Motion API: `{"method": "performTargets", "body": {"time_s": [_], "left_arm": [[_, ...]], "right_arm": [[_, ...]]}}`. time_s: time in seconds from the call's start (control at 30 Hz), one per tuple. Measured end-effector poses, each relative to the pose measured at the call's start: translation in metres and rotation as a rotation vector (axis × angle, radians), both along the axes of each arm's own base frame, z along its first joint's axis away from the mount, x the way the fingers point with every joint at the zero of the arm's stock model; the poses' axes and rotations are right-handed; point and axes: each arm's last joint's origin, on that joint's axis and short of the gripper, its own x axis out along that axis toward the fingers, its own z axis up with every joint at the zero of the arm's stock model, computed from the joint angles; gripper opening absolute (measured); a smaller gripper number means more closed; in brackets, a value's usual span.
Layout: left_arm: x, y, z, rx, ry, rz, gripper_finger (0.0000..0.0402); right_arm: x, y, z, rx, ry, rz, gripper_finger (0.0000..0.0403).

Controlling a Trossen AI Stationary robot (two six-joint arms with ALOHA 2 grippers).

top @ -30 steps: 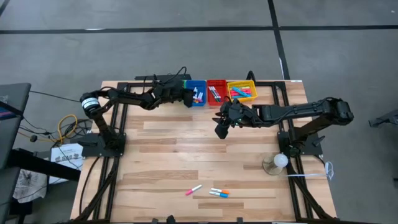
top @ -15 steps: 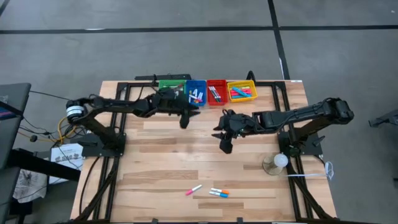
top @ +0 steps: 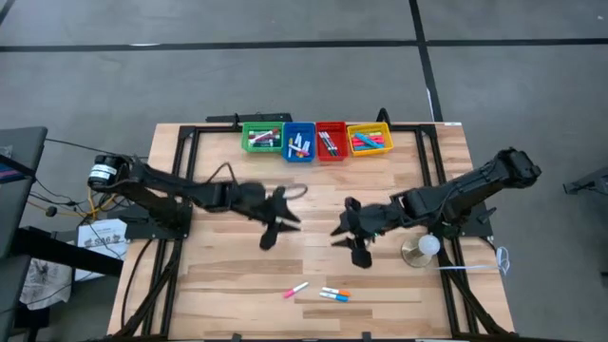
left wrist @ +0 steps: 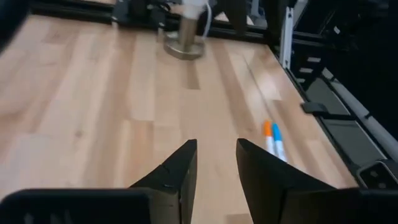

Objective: Pick & Place Markers
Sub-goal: Put the small pink highlighter pen into the blue bin

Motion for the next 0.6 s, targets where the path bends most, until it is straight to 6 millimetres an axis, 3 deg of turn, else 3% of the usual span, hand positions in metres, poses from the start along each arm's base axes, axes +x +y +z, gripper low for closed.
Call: {"method": "performTargets", "body": {"time_s": [0.23,0.43,0.6], "left_arm": [[-0.015,-0.058,0.000,0.012,-0.008,0.084,0.0111],[-0.029,-0.090,-0.001,-0.047,-0.011,0.160,0.0111],[-0.032,-0.110,-0.019,-0.061,0.043,0.139,0.0111]], "right_arm": [[-0.012,0.030,0.001,0.008,-0.018,-0.033,0.0118],[-0.020,0.045,0.001,0.000,-0.045,-0.110,0.0118],[-0.027,0.056,0.002,0.016,-0.050,-0.112,0.0118]]}}
